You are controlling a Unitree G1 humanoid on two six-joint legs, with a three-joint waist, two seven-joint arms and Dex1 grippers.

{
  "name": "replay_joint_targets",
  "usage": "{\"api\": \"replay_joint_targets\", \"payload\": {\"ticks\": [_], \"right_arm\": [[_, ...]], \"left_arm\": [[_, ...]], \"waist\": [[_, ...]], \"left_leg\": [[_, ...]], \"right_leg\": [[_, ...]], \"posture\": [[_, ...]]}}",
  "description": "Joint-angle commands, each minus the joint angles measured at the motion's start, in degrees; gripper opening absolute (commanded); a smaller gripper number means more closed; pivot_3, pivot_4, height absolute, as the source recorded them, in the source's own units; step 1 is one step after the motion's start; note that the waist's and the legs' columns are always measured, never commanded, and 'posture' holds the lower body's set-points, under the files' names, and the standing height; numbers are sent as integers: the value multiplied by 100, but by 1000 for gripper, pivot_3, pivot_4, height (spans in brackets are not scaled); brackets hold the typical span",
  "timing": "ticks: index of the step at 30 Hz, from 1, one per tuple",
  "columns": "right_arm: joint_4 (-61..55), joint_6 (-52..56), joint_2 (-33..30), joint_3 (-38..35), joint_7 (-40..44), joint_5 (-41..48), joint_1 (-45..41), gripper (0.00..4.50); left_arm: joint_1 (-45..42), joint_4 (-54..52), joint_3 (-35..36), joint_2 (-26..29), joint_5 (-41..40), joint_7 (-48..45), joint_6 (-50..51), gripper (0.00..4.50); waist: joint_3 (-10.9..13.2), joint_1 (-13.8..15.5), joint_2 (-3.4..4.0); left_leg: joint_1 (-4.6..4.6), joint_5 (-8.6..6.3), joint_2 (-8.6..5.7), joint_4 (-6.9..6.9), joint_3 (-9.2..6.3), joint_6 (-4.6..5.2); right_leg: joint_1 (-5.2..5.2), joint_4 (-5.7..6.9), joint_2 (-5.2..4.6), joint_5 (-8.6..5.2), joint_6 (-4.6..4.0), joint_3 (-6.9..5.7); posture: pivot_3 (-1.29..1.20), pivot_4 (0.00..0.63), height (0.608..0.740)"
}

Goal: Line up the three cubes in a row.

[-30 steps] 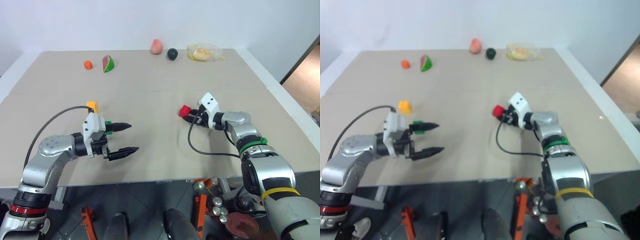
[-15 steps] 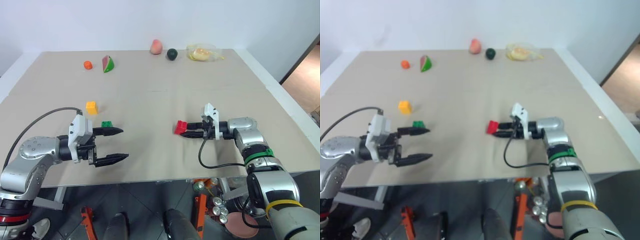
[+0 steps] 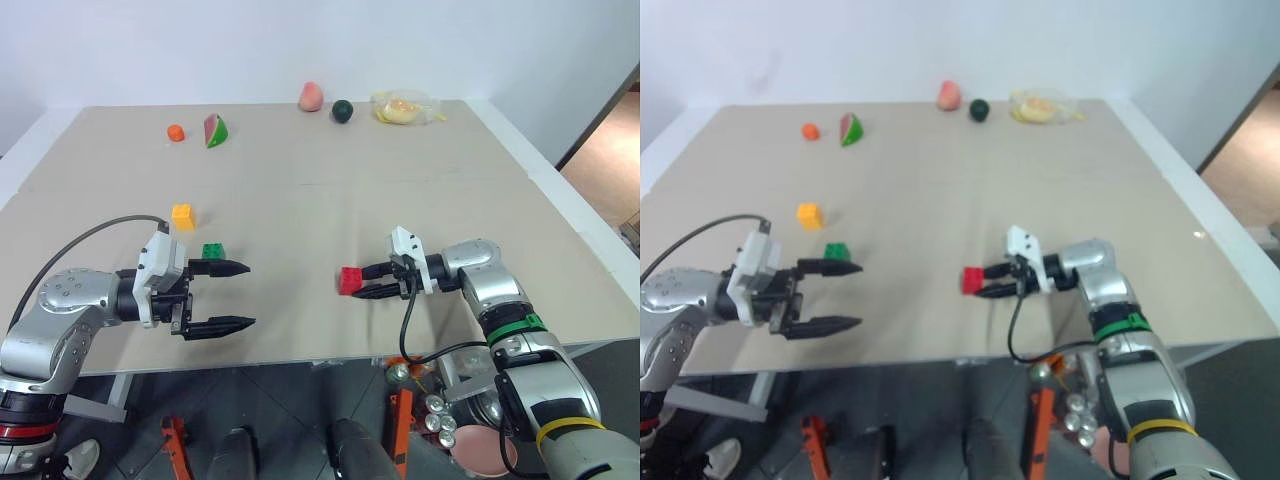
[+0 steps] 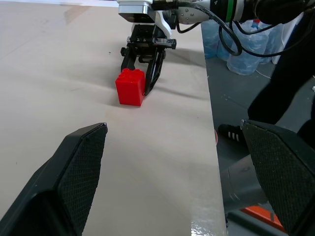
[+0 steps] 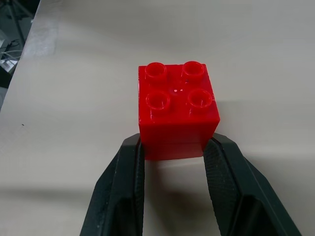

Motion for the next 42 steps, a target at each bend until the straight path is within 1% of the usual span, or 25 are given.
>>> {"api": "replay_joint_targets", "payload": {"ticks": [1,8,9,12,13,14,19,22,28,31,35,38,42], "right_arm": [[-132,-76,-57,77,124,8,-39,1162],[50,-214,-37,214,-11,-144,-14,1162],[129,-255,-36,216,-82,-179,-31,2179],[264,-347,-53,212,-249,-234,-65,3072],[285,-365,-65,211,-260,-232,-72,3514],[293,-378,-90,203,-271,-226,-80,3846],[183,-259,-298,81,-184,-93,-131,3846],[61,-239,-609,-59,-128,-15,-240,3846],[-148,-84,-1034,-464,-222,305,-578,3846],[-672,256,-1119,-726,-157,676,-551,3846],[-1938,1276,-1045,-1044,-231,1454,-264,3846],[-2750,1751,-1013,-1092,-436,1760,54,3846],[-3575,2124,-961,-1062,-794,1961,514,3846]], "left_arm": [[22,-72,145,1,-70,23,-103,4500],[89,-17,252,-7,-76,121,-133,4500],[86,20,282,-21,-75,178,-125,4500],[79,72,421,-129,-231,399,12,4500],[75,81,462,-165,-282,466,50,4500],[71,102,512,-196,-328,536,85,4500],[147,296,743,-187,-346,676,76,4500],[337,480,944,-39,-228,605,-44,4500],[658,933,1067,243,149,443,-419,4500],[798,1146,1080,312,296,333,-650,4500],[865,1522,1066,414,516,344,-763,4500],[865,1806,1073,435,631,354,-863,4500],[802,2134,1014,452,788,351,-1012,4500]], "waist": [[0,0,0],[-1,-1,-1],[-1,-2,-1],[-2,-10,-3],[-2,-16,-3],[-2,-20,-3],[-1,-26,-3],[-1,-21,-1],[0,-30,-1],[0,-30,0],[1,-23,1],[1,-12,1],[1,-3,1]], "left_leg": [[0,0,0,0,0,0],[2,0,0,0,0,0],[4,0,0,0,0,0],[16,0,1,0,1,0],[23,0,1,1,1,0],[29,1,1,4,1,1],[39,18,-2,14,3,15],[36,23,-10,13,2,17],[22,19,-9,-17,15,11],[22,8,4,-34,13,10],[19,0,5,-46,11,6],[11,-5,5,-46,5,0],[3,-9,4,-34,6,-6]], "right_leg": [[0,0,0,0,0,0],[1,0,0,0,-1,0],[2,0,0,0,-1,0],[13,0,0,1,-3,0],[22,0,0,2,-5,0],[28,0,0,5,-7,0],[40,-1,-2,21,-24,1],[41,-1,-9,21,-25,1],[10,-1,-14,1,-22,2],[3,0,-1,-14,-29,0],[-1,2,1,-34,-29,0],[-1,2,0,-42,-21,-2],[-2,2,-2,-45,-20,-2]], "posture": [[0,150,740],[0,150,740],[0,150,740],[0,150,740],[0,150,740],[0,150,740],[0,150,740],[0,150,740],[0,150,740],[0,150,740],[0,150,740],[0,150,740],[0,150,740]]}}
